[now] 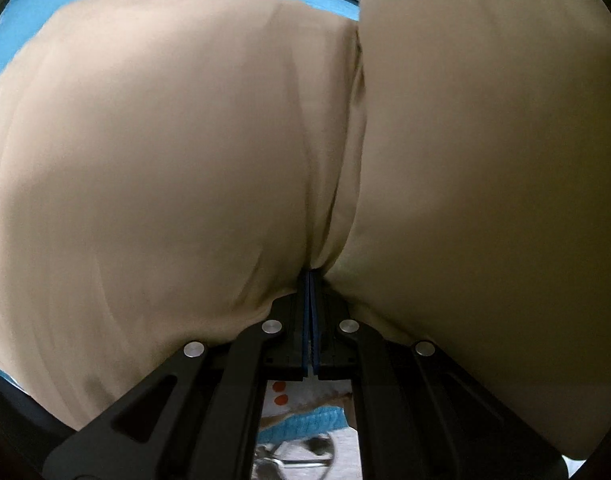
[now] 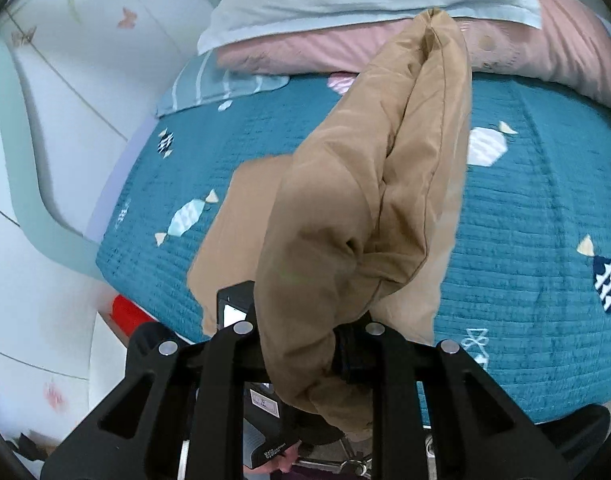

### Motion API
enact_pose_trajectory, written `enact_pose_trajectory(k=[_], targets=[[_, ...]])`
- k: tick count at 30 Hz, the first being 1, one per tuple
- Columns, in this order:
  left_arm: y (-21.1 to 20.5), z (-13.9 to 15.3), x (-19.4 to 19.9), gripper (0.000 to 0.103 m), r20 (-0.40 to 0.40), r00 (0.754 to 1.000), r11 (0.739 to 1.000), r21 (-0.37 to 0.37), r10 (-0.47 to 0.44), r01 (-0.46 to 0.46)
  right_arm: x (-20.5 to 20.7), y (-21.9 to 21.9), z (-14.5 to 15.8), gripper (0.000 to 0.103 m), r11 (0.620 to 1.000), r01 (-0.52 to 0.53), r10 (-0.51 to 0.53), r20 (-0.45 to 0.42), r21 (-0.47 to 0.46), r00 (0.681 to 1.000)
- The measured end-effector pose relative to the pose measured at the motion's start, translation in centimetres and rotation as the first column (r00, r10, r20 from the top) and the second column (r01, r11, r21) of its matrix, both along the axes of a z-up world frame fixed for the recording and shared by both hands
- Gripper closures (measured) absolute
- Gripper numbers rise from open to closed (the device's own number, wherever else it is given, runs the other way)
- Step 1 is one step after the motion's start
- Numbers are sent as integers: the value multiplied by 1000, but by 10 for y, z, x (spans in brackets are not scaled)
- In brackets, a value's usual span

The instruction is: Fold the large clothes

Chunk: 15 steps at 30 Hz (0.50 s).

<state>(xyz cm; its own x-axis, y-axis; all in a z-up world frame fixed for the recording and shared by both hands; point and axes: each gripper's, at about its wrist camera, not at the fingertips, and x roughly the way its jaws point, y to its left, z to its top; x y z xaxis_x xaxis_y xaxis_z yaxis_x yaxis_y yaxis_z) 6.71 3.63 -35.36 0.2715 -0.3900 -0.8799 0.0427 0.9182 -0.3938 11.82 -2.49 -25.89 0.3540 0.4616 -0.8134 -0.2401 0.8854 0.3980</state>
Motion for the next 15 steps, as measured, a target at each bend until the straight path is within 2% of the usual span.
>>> enact_pose_trajectory(k=[3,6,9,12,15], targets=[[17,3,-4,101,-26,999,999,-41,26,-27,3,20,-1,84,1000,-9,9,-1,-8,1000],[34,16,-10,101,-34,998,998,-38,48,-49,3,42,0,84,1000,-11,11,4,-24,1000],[53,33,-17,101,-26,998,999,4,52,-52,5,56,2,84,1000,-23,22,-2,-18,1000],[71,55,-29,100,6,999,996,82,46,-46,7,74,3,84,997,-57,57,-9,-45,998],[87,67,-42,100,-11,997,988,137,75,-73,9,89,1,83,996,-92,92,-28,-18,995]])
